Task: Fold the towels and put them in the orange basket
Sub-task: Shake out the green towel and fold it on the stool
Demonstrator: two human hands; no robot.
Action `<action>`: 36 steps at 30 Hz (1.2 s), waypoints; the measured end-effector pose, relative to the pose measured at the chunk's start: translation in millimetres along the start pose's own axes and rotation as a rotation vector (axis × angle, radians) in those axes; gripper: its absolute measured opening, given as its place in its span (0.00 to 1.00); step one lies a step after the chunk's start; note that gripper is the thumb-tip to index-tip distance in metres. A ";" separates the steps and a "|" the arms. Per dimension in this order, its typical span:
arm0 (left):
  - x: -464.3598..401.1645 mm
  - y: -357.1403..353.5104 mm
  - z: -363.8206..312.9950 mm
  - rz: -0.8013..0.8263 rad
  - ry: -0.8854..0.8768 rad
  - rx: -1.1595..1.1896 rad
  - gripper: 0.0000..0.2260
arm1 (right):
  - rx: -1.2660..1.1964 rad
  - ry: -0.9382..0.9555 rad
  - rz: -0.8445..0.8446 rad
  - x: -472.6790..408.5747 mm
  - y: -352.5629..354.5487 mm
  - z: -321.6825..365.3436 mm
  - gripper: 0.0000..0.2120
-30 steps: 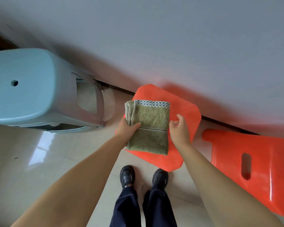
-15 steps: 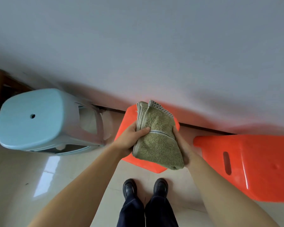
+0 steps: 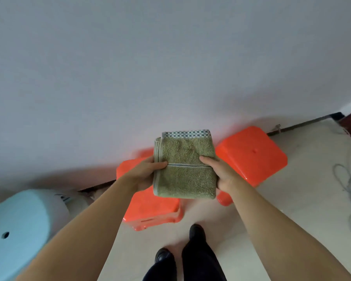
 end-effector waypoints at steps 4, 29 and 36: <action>-3.2 -70.2 8.8 0.152 0.082 -0.133 0.12 | -0.124 0.110 -0.165 63.6 55.3 -3.8 0.16; 151.0 -578.2 425.5 1.018 0.471 -0.871 0.19 | -0.741 0.393 -1.009 585.2 403.7 -290.8 0.13; 199.1 -679.1 544.5 1.158 0.564 -1.100 0.18 | -0.939 0.444 -1.216 680.8 446.6 -380.0 0.18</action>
Point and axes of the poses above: each hand's wrist, its own x-axis away from the middle knuckle, its own y-axis out of the back of the hand, z = x × y, the point moved 6 cm from there along -x, towards the middle knuckle, and after that the axes turned 7 degrees about x, right-handed, at the moved point
